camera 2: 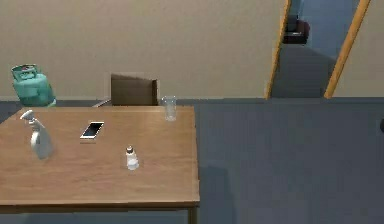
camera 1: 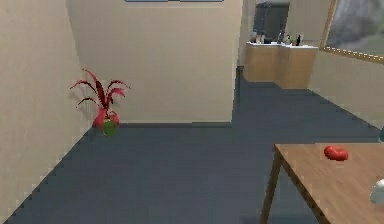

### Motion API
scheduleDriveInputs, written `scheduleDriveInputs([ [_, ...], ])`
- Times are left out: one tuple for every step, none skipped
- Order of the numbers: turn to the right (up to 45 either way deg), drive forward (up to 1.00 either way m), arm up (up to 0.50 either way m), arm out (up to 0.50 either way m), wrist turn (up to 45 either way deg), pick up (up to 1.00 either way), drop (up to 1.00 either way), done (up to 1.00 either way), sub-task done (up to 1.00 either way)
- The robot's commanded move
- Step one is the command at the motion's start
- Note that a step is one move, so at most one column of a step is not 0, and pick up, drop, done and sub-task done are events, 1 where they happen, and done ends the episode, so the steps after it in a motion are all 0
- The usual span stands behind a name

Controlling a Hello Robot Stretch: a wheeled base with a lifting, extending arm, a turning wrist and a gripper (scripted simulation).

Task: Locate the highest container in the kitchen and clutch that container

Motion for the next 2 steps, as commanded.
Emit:
scheduleDriveInputs([
  [0.0, 1.0, 0.0, 0.0, 0.0, 0.0, 0.0, 0.0, 0.0],
  [3.0, 0.0, 0.0, 0.0, 0.0, 0.0, 0.0, 0.0, 0.0],
])
